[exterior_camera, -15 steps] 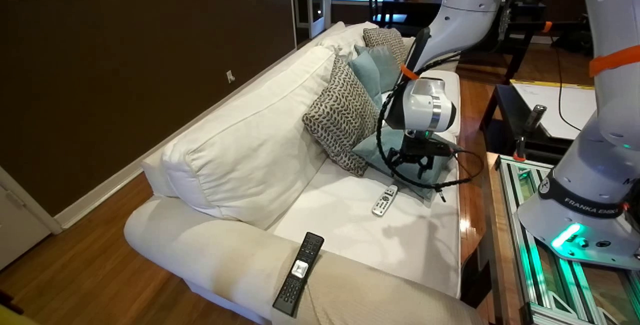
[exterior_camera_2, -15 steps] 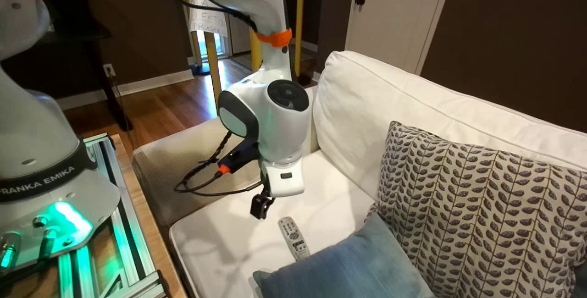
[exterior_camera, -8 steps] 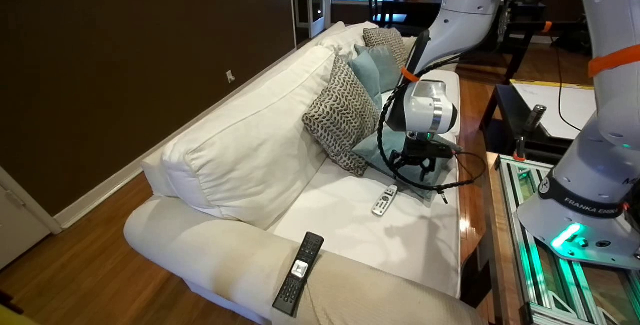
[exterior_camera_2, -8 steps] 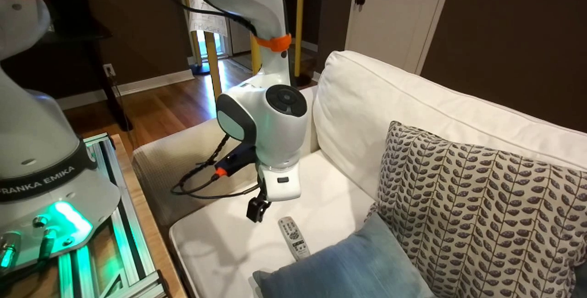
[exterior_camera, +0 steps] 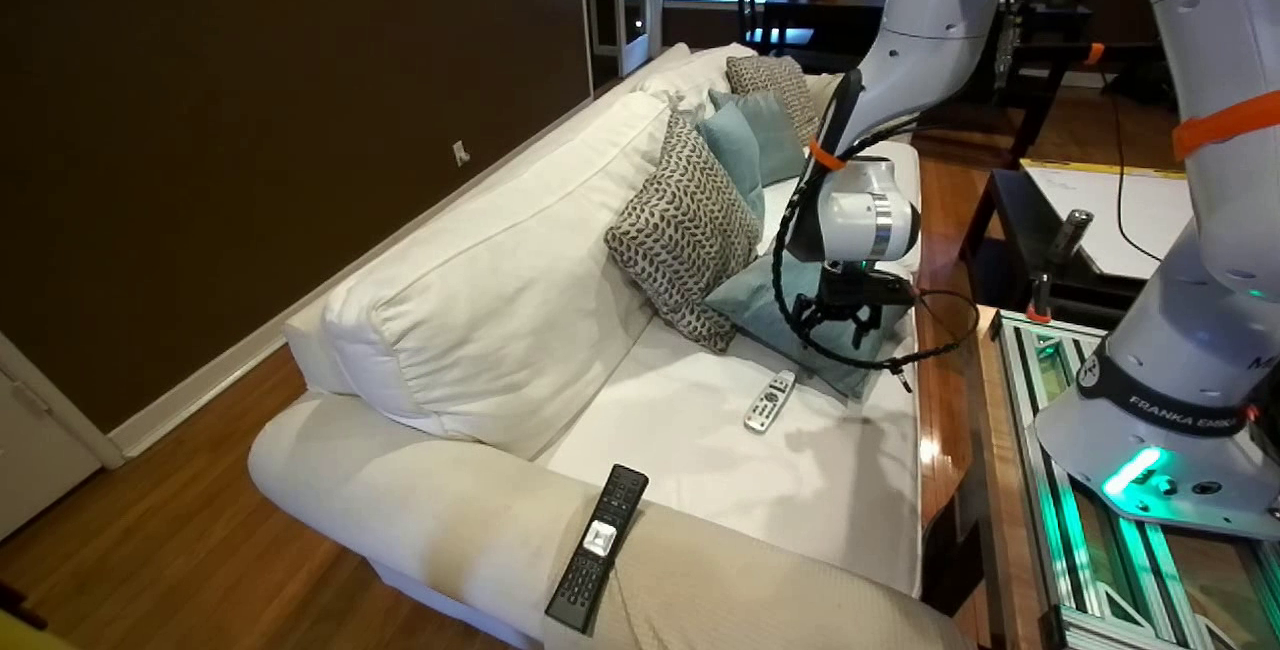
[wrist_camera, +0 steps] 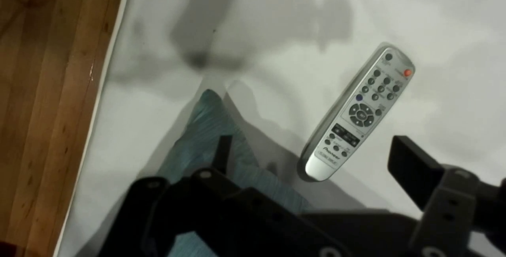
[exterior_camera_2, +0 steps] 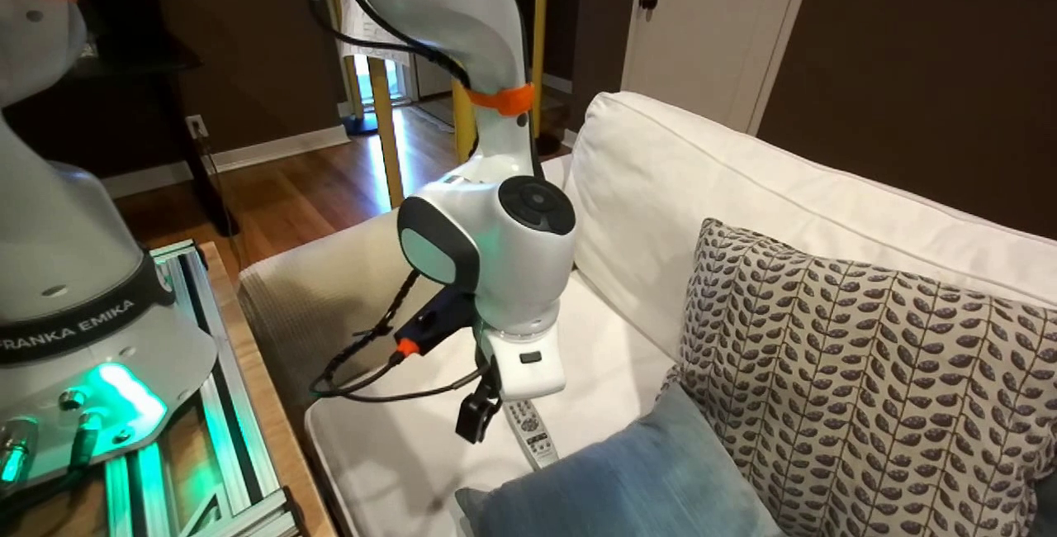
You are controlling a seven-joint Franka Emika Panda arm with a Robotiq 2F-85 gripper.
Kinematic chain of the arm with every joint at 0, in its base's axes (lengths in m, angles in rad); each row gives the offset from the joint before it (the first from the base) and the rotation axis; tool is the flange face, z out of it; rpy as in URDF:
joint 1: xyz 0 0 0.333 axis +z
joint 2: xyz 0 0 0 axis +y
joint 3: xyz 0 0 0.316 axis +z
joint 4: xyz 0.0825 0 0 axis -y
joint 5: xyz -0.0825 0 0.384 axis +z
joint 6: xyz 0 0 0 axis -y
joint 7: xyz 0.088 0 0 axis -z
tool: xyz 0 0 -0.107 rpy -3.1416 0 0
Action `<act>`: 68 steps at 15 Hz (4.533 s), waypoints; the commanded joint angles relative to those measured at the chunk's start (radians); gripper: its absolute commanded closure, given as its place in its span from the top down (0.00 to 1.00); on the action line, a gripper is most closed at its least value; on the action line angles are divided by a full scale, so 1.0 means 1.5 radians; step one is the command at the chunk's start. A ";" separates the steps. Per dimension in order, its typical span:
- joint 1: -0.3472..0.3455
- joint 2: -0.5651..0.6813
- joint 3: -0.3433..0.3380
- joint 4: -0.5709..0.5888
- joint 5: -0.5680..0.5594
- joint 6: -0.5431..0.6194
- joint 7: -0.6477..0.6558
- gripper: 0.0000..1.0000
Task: Put the remote on the blue towel
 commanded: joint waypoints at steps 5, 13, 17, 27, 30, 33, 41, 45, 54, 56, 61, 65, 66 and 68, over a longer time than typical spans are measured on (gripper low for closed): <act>0.028 0.141 0.019 0.169 -0.030 -0.065 0.038 1.00; 0.153 0.271 -0.038 0.282 -0.056 -0.094 0.221 1.00; 0.190 0.312 -0.062 0.319 -0.064 -0.105 0.276 1.00; 0.224 0.377 -0.112 0.394 -0.113 -0.156 0.364 0.74; 0.224 0.378 -0.112 0.398 -0.118 -0.148 0.371 0.59; 0.221 0.376 -0.108 0.398 -0.120 -0.139 0.370 0.35; 0.223 0.362 -0.106 0.381 -0.123 -0.132 0.365 0.47; 0.236 0.339 -0.116 0.356 -0.124 -0.114 0.366 0.76; 0.283 0.284 -0.180 0.301 -0.174 -0.106 0.384 1.00; 0.285 0.286 -0.182 0.309 -0.188 -0.099 0.387 1.00; 0.266 0.309 -0.161 0.357 -0.208 -0.130 0.380 1.00; 0.263 0.327 -0.156 0.373 -0.221 -0.108 0.370 1.00; 0.260 0.330 -0.151 0.376 -0.220 -0.089 0.365 1.00; 0.244 0.334 -0.132 0.383 -0.215 -0.059 0.351 1.00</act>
